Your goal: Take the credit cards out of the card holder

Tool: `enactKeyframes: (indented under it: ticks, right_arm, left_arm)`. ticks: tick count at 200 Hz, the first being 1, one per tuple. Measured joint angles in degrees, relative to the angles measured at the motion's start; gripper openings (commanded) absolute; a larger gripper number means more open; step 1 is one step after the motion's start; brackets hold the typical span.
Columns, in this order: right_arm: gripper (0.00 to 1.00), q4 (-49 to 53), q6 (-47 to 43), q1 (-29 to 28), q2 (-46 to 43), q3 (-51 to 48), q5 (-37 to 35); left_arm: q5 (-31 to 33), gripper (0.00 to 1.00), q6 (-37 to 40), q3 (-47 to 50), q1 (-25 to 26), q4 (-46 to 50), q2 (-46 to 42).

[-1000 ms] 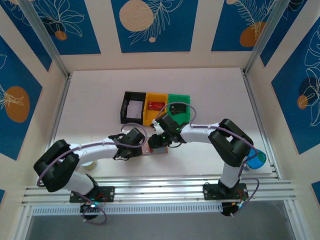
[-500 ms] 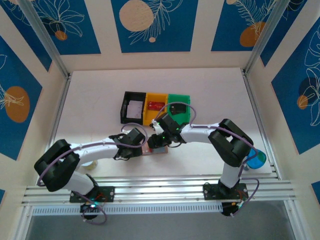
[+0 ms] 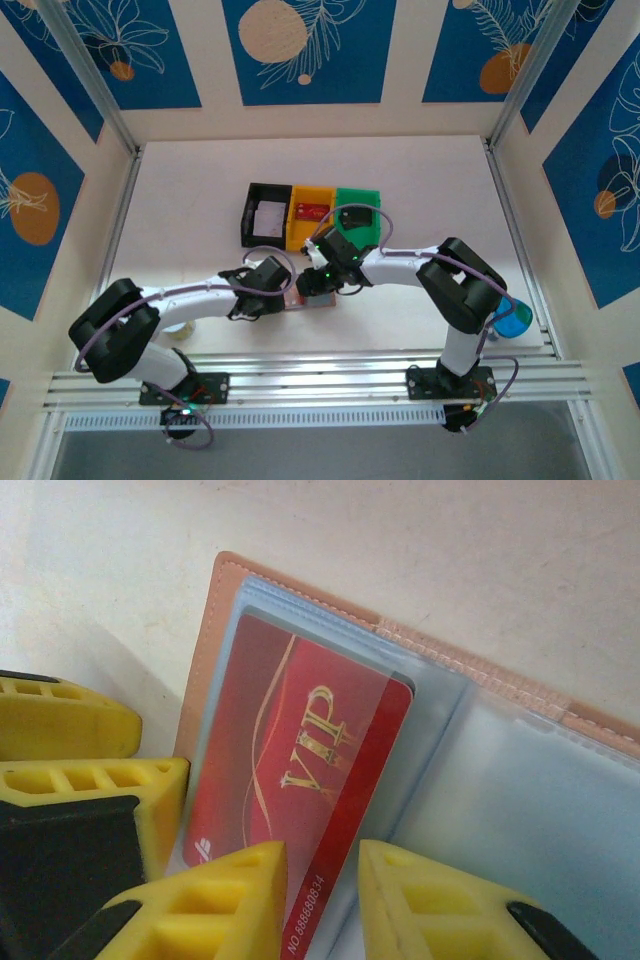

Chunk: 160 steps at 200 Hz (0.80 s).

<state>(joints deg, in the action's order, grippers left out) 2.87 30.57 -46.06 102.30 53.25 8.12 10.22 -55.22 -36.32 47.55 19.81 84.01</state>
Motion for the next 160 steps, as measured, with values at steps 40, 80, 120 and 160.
enactKeyframes:
  ticks: [40,80,120,160]
  right_arm:
    - [0.27,0.2,0.0,0.0,0.5,0.3,0.0]
    - [0.27,1.0,0.6,0.6,1.8,1.5,0.3]
    - [0.25,0.5,1.5,2.0,1.9,1.3,2.8]
    - [0.25,-2.2,1.5,2.3,1.9,0.2,5.4]
  left_arm:
    - [0.0,0.45,0.0,0.0,0.0,0.0,0.0]
    - [0.2,0.45,-0.4,0.2,0.1,-0.3,0.0]
    - [0.6,0.45,-0.5,0.4,0.4,-0.5,0.1]
    - [0.9,0.45,-0.5,0.4,0.6,-0.5,0.2]
